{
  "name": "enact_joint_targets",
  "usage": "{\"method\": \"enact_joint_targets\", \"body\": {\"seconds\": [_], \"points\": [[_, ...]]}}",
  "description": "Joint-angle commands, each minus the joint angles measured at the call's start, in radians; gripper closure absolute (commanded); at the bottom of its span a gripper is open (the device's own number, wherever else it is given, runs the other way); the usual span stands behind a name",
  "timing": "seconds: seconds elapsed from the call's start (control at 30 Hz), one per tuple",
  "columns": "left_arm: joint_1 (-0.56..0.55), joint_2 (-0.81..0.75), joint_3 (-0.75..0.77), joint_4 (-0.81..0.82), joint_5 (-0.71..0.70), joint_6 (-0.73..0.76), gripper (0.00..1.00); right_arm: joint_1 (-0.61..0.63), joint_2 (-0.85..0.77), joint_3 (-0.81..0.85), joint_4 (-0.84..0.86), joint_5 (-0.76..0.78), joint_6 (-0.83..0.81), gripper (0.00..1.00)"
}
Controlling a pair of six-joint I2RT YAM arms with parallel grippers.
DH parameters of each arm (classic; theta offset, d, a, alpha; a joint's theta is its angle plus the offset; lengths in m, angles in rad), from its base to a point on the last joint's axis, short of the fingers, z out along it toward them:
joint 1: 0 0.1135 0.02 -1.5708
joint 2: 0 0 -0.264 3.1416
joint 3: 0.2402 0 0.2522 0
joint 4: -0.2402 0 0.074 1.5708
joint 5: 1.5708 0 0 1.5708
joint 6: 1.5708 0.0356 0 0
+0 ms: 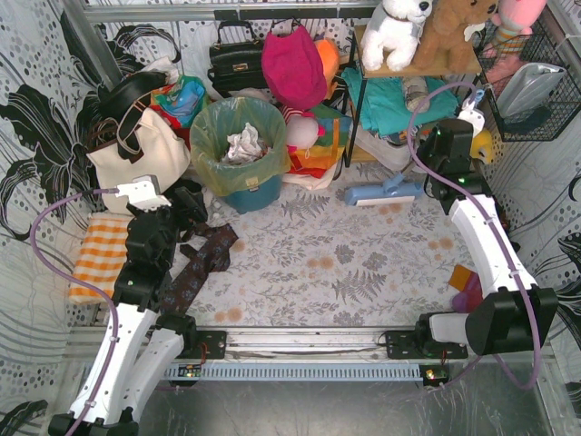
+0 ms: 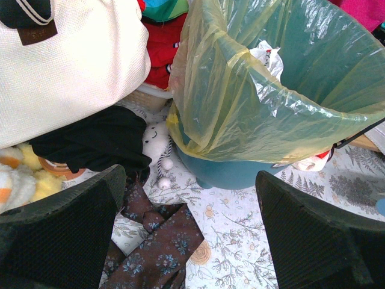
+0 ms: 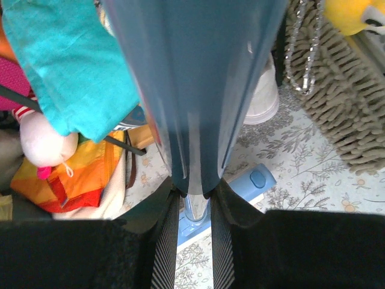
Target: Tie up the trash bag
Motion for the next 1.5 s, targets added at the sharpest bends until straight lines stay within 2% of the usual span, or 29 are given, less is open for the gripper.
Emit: {"method": "enact_joint_targets", "body": {"seconds": [0.0,0.2,0.63,1.07,1.1,1.23,1.3,1.47], "points": [[-0.002,-0.001,-0.006,0.044,-0.008,0.014,0.02,-0.002,0.019,0.076,0.069,0.102,-0.001,1.00],[-0.004,0.001,-0.006,0.043,-0.008,0.014,0.02,-0.016,0.135,0.153,0.069,0.141,-0.106,1.00],[-0.002,-0.003,-0.008,0.043,-0.014,0.016,0.02,-0.080,0.319,0.254,0.140,0.120,-0.214,1.00],[-0.003,-0.008,-0.006,0.038,-0.021,0.017,0.02,-0.084,0.446,0.376,0.143,0.080,-0.244,1.00],[-0.003,-0.008,-0.006,0.039,-0.022,0.017,0.02,-0.084,0.451,0.382,0.139,0.078,-0.245,0.96],[-0.003,-0.010,-0.006,0.039,-0.024,0.017,0.02,-0.084,0.454,0.389,0.129,0.063,-0.256,0.65],[-0.002,-0.011,-0.006,0.039,-0.025,0.019,0.02,-0.084,0.444,0.382,0.131,0.059,-0.260,0.58],[-0.003,-0.011,-0.005,0.039,-0.024,0.017,0.02,-0.084,0.399,0.365,0.129,0.069,-0.263,0.46]]}}
